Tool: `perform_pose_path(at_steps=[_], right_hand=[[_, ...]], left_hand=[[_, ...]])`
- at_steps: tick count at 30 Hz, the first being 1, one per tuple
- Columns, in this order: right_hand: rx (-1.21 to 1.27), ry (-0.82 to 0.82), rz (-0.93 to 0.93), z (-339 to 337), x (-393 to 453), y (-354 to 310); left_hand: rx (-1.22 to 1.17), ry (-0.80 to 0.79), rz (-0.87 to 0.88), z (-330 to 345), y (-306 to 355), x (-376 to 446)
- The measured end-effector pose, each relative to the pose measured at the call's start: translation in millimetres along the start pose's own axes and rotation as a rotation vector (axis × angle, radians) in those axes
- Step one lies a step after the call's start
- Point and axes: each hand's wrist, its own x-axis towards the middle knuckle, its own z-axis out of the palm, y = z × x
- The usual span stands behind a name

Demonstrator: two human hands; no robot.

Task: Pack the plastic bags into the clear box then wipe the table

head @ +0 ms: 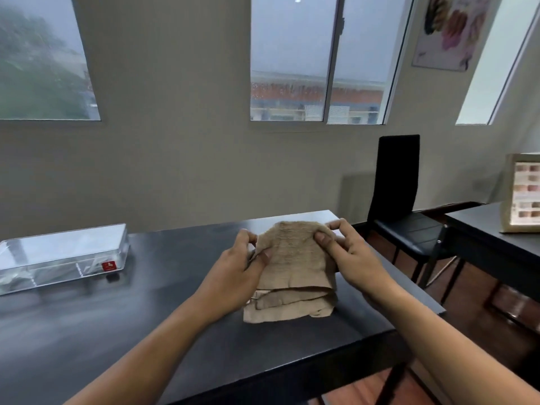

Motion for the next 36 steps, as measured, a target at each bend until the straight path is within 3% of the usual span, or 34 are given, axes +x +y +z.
perform_pose_path(at_steps=[4, 11, 17, 23, 29, 32, 36], right_hand=[[-0.049, 0.075, 0.013, -35.6, -8.8, 6.4], [-0.241, 0.158, 0.113, -105.8, -6.5, 21.8], [-0.662, 0.243, 0.118, -138.6, -4.9, 52.4], [-0.926, 0.144, 0.079, -118.9, -12.4, 84.5], [-1.050, 0.172, 0.104, -113.4, -13.8, 80.3], [-1.043, 0.214, 0.041, -91.2, -16.5, 69.8], [-0.991, 0.144, -0.063, -40.5, -18.2, 54.9]], left_hand=[[-0.095, -0.061, -0.004, 39.6, 21.5, -0.3], [-0.243, -0.125, -0.171, 111.7, 38.5, 12.0], [0.126, -0.023, -0.011, 149.5, 34.9, 23.6], [0.664, -0.011, 0.155, 155.5, 30.0, 24.2], [0.675, -0.044, 0.158, 150.3, 28.7, 23.3], [0.651, -0.033, 0.169, 135.9, 25.0, 19.5], [0.619, -0.019, 0.167, 100.0, 9.3, 7.1]])
